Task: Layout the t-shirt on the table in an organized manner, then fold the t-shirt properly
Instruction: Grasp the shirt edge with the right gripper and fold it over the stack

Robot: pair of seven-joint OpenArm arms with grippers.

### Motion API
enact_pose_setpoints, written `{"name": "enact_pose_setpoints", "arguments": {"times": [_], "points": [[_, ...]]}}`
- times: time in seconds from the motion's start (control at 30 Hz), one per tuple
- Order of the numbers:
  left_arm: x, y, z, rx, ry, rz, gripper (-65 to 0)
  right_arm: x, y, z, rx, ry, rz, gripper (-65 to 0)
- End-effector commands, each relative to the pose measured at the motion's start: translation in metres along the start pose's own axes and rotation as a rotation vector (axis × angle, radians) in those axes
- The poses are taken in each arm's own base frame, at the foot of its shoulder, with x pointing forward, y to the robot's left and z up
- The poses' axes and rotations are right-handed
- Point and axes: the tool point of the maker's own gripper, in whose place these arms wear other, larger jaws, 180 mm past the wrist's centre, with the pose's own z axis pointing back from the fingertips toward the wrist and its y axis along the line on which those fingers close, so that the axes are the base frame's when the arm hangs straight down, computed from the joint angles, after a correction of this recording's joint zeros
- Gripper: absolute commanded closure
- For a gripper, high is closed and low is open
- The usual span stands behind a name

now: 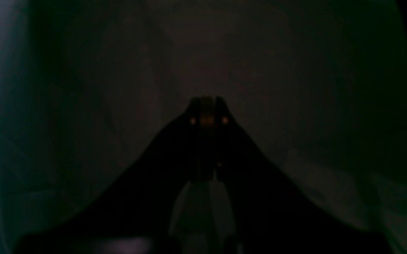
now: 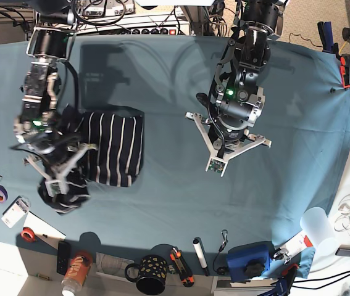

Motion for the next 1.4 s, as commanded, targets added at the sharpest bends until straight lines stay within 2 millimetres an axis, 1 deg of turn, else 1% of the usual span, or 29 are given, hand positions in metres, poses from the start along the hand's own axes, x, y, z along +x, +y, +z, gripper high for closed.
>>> {"name": "enact_pose_setpoints", "arguments": {"times": [0.0,0.1,0.27,0.33,0.37,0.4,0.5,0.6,0.7,0.83,0.9,0.97,1.07,1.13,1.27,1.37], "points": [[0.016,0.002,0.004,0.006,-0.053,0.008,0.0,0.018,-0.008,0.003,-0.036,-0.055,0.023,0.0],[0.016,-0.002,0.004,-0.015,-0.058,0.017,0.0,0.017,-0.002,-0.002,-0.066,-0.038,0.074,0.0],[0.017,-0.010,0.005,-0.060,-0.062,0.038,0.0,0.022,0.024,-0.010,-0.015,-0.072,0.140,-0.3],[0.018,-0.010,0.005,-0.059,-0.063,0.037,0.0,0.023,0.031,-0.011,-0.012,-0.076,0.157,-14.6],[0.018,-0.010,0.005,-0.059,-0.063,0.037,0.0,0.026,0.034,-0.011,-0.011,-0.086,0.161,-20.3],[0.017,-0.010,0.005,-0.059,-0.063,0.037,0.0,0.027,0.036,-0.012,-0.007,-0.094,0.156,-23.4],[0.018,-0.010,0.005,-0.059,-0.063,0.037,0.0,0.027,0.046,-0.012,0.035,-0.091,0.119,-23.8],[0.018,-0.010,0.005,-0.059,-0.068,0.038,0.0,0.022,0.063,-0.012,0.122,-0.034,0.050,-23.7],[0.020,-0.009,0.005,-0.058,-0.078,0.037,0.0,0.030,0.072,-0.010,0.180,-0.012,0.016,-23.7],[0.020,-0.010,0.005,-0.059,-0.078,0.038,0.0,0.052,0.074,-0.008,0.193,-0.052,0.004,-23.7],[0.020,-0.009,0.005,-0.058,-0.078,0.037,0.0,0.060,0.072,-0.007,0.191,-0.062,0.004,-23.7],[0.020,-0.009,0.005,-0.058,-0.077,0.037,0.0,0.060,0.072,-0.007,0.190,-0.037,0.004,-23.7],[0.020,-0.009,0.005,-0.058,-0.077,0.037,0.0,0.059,0.077,-0.007,0.200,0.004,-0.003,-23.7],[0.020,-0.009,0.005,-0.057,-0.077,0.037,0.0,0.064,0.086,-0.006,0.230,-0.016,-0.019,-23.7],[0.020,-0.009,0.005,-0.056,-0.079,0.037,0.0,0.081,0.122,0.001,0.378,-0.102,-0.025,-23.7],[0.021,-0.009,0.005,-0.056,-0.080,0.037,0.0,0.091,0.139,0.005,0.431,-0.141,-0.043,-23.6]]}}
